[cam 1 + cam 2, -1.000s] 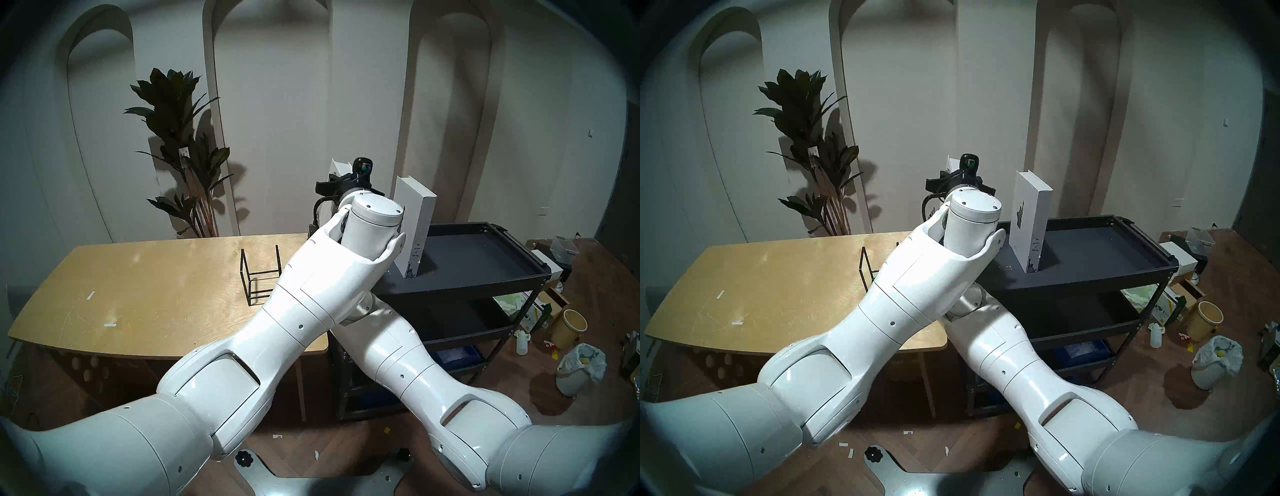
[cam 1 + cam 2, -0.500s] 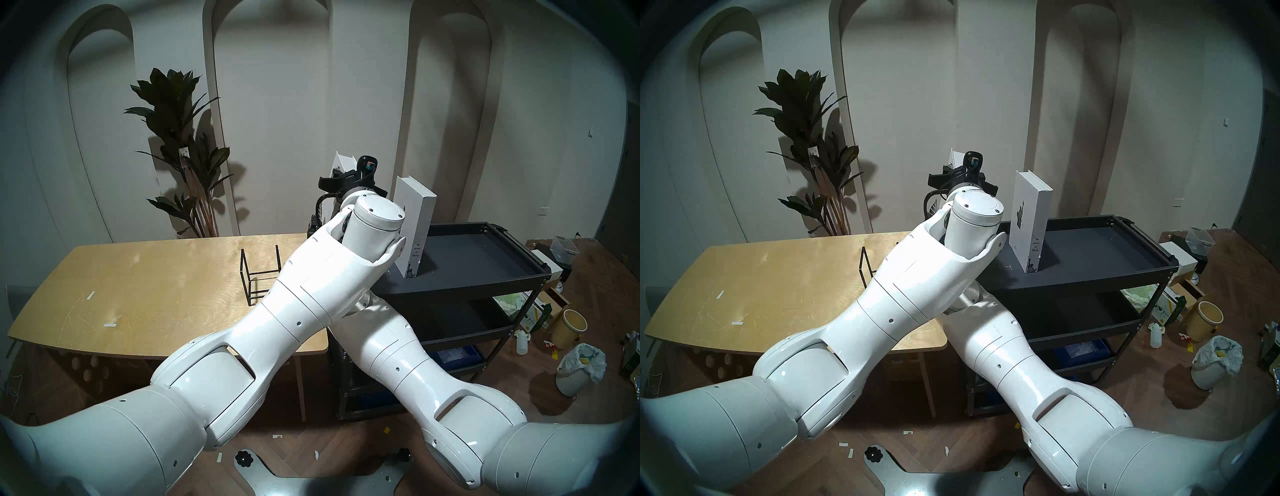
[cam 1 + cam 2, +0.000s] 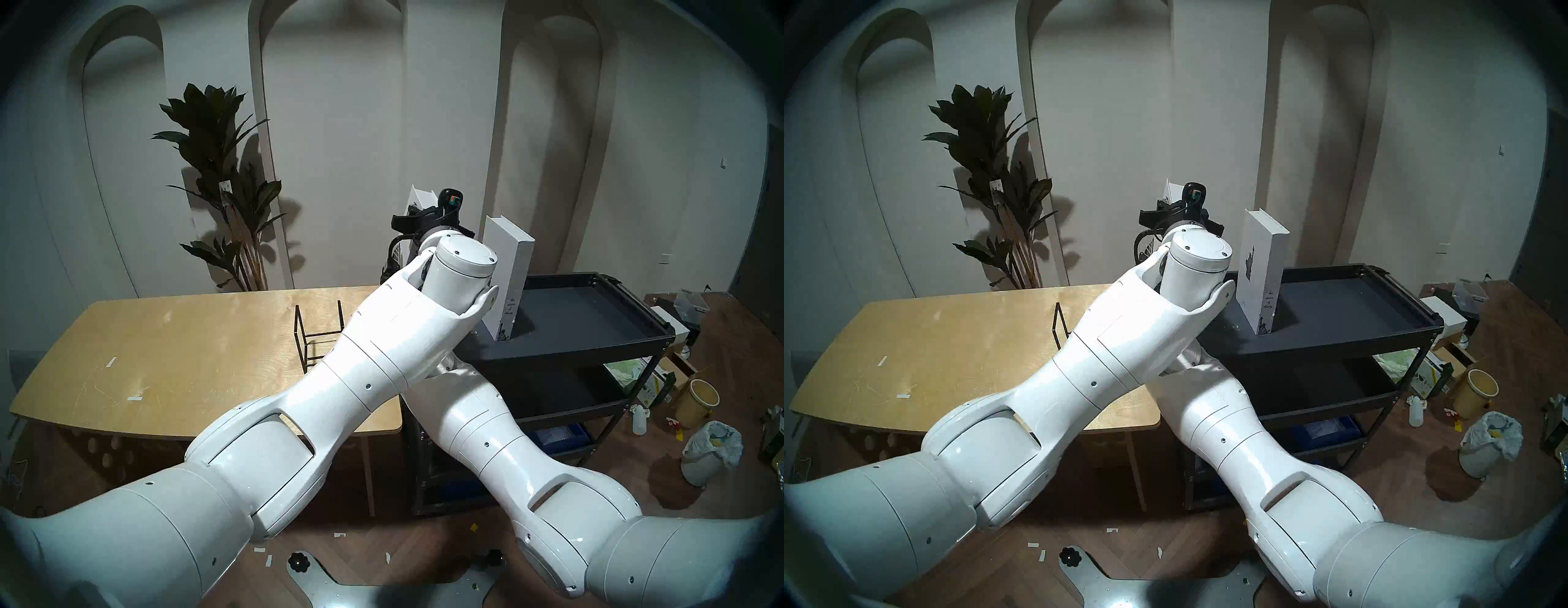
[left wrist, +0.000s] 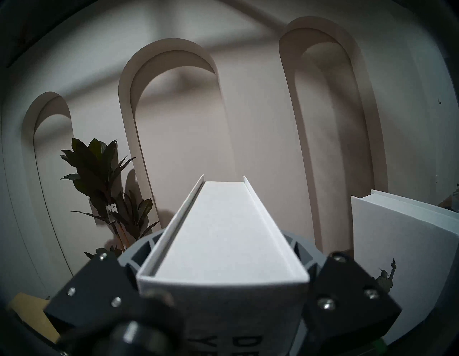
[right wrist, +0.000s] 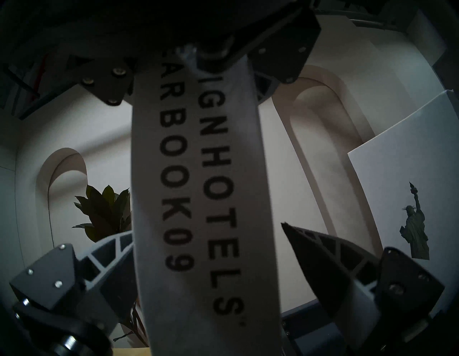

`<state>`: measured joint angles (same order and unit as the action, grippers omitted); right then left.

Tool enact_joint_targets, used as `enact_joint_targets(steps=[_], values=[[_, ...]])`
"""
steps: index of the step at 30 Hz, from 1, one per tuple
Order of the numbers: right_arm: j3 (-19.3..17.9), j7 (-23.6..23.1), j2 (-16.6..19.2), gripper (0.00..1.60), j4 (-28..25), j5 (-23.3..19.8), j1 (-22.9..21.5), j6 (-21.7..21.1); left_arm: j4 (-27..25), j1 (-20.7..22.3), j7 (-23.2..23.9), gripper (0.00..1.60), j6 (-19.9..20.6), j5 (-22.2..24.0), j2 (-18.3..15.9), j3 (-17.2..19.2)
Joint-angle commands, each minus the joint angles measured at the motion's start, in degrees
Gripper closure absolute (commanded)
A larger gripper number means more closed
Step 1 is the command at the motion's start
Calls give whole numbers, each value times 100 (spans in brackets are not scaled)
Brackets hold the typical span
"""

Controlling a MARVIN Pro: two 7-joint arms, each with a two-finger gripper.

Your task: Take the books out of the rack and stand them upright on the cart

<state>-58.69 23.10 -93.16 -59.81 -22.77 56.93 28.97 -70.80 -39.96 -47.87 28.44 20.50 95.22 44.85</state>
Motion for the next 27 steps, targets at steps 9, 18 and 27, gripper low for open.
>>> enact_joint_targets(steps=[9, 18, 27], values=[[21, -418, 120, 88, -58, -66, -273, 386, 432, 498, -146, 160, 139, 521, 89, 40], [21, -360, -163, 160, 113, -220, -247, 182, 417, 641, -287, 157, -82, 585, 175, -66], [9, -226, -330, 160, 151, -235, -482, -57, -196, 731, -249, 0, -528, 566, 173, -189]])
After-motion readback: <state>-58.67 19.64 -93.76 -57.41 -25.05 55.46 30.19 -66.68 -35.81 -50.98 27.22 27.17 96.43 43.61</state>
